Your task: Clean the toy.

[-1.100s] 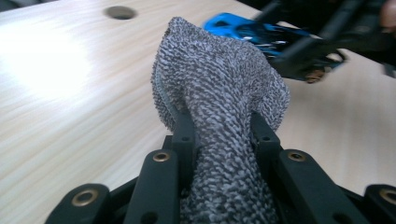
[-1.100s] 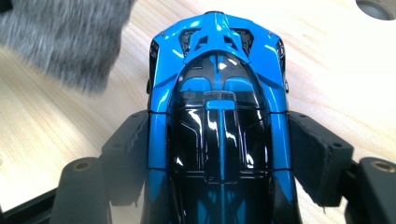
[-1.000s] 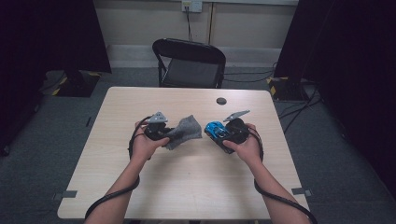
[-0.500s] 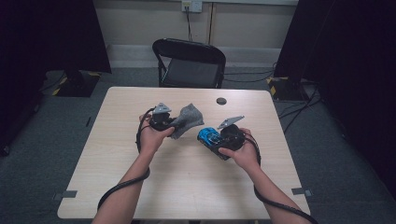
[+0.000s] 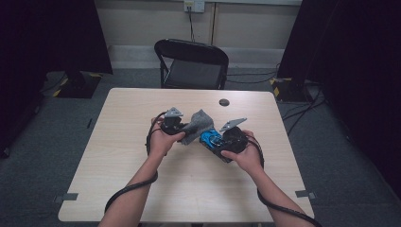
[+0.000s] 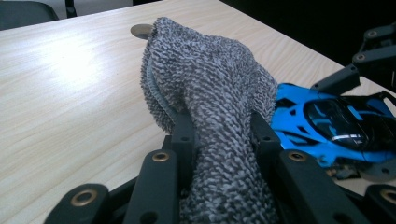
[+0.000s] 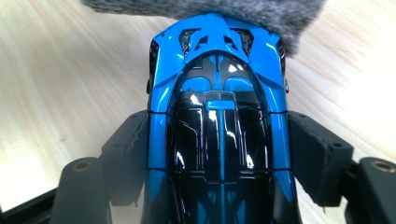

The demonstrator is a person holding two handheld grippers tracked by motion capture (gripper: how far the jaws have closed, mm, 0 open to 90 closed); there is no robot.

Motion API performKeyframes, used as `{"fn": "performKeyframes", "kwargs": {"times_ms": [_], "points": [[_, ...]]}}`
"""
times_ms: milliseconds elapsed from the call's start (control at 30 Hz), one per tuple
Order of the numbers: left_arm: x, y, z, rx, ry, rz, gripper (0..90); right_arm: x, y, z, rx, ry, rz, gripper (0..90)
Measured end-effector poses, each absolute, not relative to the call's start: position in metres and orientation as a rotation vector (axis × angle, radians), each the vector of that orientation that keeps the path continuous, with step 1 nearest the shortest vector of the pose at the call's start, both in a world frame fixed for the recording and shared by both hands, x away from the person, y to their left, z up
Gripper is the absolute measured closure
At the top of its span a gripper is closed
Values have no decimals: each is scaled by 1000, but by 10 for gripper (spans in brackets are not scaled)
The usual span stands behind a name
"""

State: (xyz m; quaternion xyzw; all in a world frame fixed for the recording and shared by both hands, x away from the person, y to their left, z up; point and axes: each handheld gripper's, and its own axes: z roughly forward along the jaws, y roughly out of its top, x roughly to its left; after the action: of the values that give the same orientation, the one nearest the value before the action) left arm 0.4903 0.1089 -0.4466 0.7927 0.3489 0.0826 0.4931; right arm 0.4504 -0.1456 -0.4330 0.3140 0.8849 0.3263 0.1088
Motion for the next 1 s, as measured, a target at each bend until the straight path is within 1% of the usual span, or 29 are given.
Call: {"fn": "performKeyframes", "kwargs": {"times_ms": [300, 400, 667, 800, 1000], "points": [[485, 117, -449, 1931, 837, 193, 698, 455, -154, -436, 961, 2589, 944, 283], [480, 120, -450, 1934, 826, 165, 697, 457, -158, -436, 978, 2584, 934, 283], [470, 129, -451, 1952, 805, 144, 698, 460, -158, -438, 1003, 2579, 925, 283], [469, 140, -451, 1968, 818, 160, 700, 462, -162, -437, 1028, 2559, 933, 283], [473, 151, -452, 1960, 897, 256, 700, 462, -165, -429, 1028, 2541, 970, 283]]}}
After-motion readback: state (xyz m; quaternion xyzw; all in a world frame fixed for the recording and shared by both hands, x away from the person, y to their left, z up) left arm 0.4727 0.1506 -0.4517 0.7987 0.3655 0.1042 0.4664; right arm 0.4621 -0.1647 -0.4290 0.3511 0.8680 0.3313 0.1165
